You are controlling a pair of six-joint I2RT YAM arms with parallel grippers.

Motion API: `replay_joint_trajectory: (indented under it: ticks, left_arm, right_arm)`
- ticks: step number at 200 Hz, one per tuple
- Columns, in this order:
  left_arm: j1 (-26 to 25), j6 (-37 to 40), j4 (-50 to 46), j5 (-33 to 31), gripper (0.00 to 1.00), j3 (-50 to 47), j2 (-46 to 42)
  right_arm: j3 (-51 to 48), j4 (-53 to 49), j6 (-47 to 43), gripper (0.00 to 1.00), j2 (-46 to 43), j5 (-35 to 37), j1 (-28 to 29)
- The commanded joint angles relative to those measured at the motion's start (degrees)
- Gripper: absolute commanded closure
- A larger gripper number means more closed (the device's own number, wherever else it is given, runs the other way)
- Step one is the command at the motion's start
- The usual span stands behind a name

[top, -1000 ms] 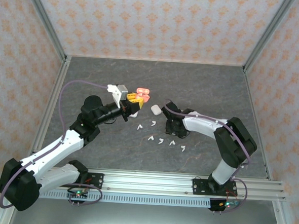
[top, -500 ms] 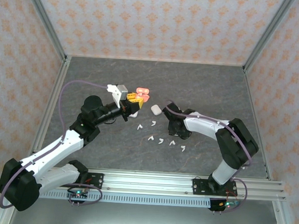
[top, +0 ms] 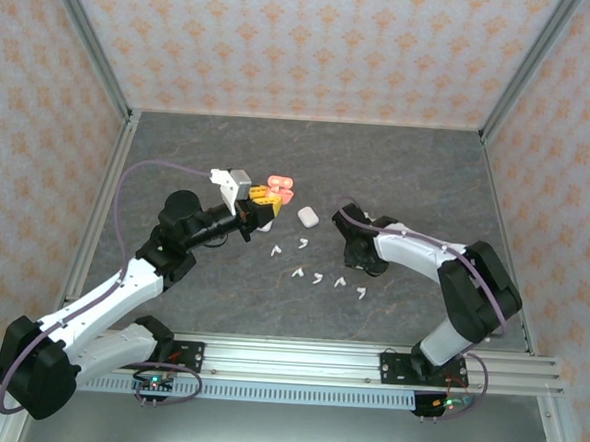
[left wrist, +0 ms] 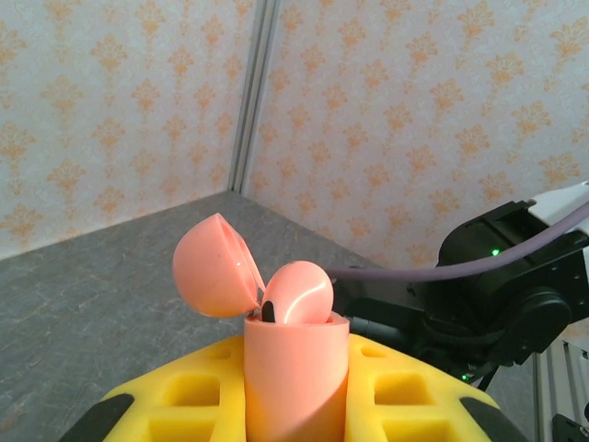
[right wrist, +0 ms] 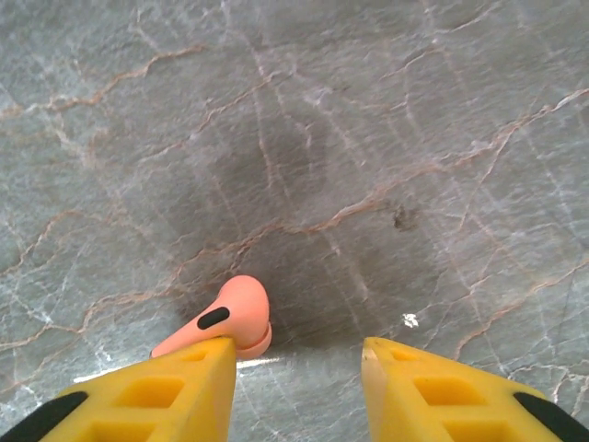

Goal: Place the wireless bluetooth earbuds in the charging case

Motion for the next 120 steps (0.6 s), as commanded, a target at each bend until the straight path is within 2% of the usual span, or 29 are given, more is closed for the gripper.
replay_joint_trajectory:
  ticks: [1,27,50,79,120]
  left_arm:
    - [-0.54,1.28,0.76,-0.83,1.0,-0.27,-1.12]
    - [-0.53,1.37,0.71,-1.2,1.0,-0.34,-1.32]
    - [-0.6,1.36,0.96,-1.17,1.0,-0.35,-1.15]
    - [-0.53,1.38,1.11,-1.03,1.0,-0.17,-0.79]
    - [-0.53,1.49,1.04,-1.03,1.0,0.0,-0.69]
  right_arm:
    - [-0.88,-0.34,-0.46,0.6,-2.83,0.77,-0.53]
    - [-2.04,2.68,0.3,0.59,-7.92,-1.63,-0.46]
    - [-4.95,8.36,4.54,0.58,-10.16,-4.82,-1.58]
    - [-9.25,17.52,10.61,0.58,-9.1,-9.46,-3.51]
    - [-8.76,18.14,11.92,0.52,-5.61,-8.92,-3.58]
